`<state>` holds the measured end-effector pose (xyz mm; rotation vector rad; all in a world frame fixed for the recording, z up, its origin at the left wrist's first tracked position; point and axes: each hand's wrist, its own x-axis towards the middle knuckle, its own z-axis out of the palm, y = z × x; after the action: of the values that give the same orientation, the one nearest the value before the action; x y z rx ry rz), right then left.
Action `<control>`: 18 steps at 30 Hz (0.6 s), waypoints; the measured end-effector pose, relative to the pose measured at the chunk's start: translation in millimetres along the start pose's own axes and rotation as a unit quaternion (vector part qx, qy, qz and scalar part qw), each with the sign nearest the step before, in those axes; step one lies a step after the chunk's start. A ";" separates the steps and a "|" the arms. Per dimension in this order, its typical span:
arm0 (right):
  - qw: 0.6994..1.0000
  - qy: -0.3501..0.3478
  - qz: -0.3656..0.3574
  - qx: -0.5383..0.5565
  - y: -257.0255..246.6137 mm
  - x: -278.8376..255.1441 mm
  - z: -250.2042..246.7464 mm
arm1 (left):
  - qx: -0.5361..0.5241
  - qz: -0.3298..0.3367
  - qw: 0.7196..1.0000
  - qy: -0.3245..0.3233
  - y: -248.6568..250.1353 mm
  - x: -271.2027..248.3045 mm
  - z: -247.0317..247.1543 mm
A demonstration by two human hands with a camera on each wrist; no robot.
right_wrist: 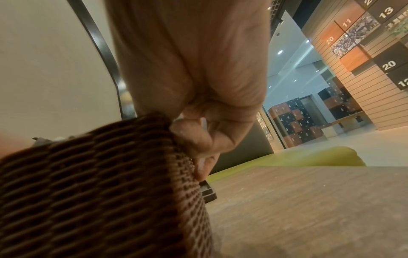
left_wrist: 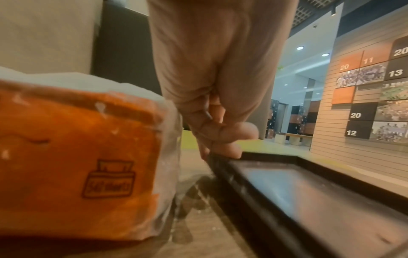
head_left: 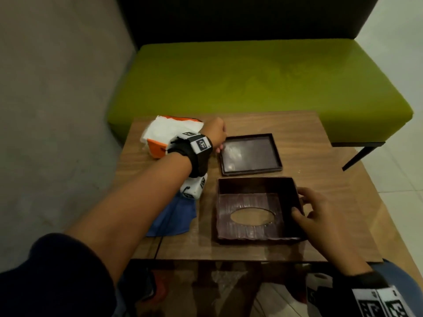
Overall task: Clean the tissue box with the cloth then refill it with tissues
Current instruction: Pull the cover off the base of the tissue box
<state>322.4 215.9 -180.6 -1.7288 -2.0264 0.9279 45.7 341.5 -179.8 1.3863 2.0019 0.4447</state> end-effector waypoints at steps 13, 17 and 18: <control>0.999 0.030 0.015 -0.013 -7.1 3.5 4.8 | 0.232 0.241 0.921 0.199 -94.5 -76.0 -125.0; 0.999 0.035 0.028 -0.024 -14.3 3.4 7.5 | 0.282 0.269 0.910 0.140 -104.5 -77.9 -117.8; 0.999 0.035 0.029 -0.029 -16.3 3.4 6.9 | 0.300 0.269 0.907 0.124 -101.3 -77.3 -114.2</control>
<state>305.1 216.4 -175.7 -1.8322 -1.9874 0.8218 -85.1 241.5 -133.2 2.4014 2.0200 0.2455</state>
